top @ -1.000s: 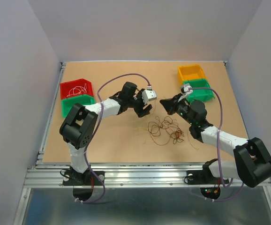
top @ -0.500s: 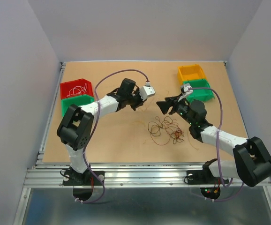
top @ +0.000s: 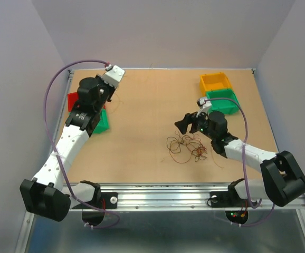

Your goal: Untangle the cables

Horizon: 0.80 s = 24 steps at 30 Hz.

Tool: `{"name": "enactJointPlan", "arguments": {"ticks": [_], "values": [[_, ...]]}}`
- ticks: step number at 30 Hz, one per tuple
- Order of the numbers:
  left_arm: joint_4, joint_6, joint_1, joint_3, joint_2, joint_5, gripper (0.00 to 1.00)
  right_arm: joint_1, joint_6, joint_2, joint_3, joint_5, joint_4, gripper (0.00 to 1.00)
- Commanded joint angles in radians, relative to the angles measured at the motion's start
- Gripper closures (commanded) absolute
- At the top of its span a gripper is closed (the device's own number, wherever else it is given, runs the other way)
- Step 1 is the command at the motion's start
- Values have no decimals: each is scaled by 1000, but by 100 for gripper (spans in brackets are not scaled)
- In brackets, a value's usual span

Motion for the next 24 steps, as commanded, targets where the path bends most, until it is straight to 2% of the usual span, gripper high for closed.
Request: {"name": "enactJointPlan", "arguments": {"ticks": [1,3,6,11,14,17,24], "values": [[-46,48,94,-92,-65,-35,100,4,-55,-16,72,-19,-149,16],[-7,65,159,-123,-88,-36,100,4,-55,-39,58,-7,-149,16],[51,103,252,-177,-102,-30,100,4,-58,-51,49,-73,-125,16],[142,108,427,-253,-112,143,100,4,-57,-65,35,-107,-99,17],[218,116,493,-325,-118,206,100,4,-57,-76,30,-107,-97,17],[300,119,530,-385,-89,206,100,4,-57,-83,24,-116,-91,17],[313,88,625,-382,46,261,100,4,-55,-90,18,-122,-82,17]]}}
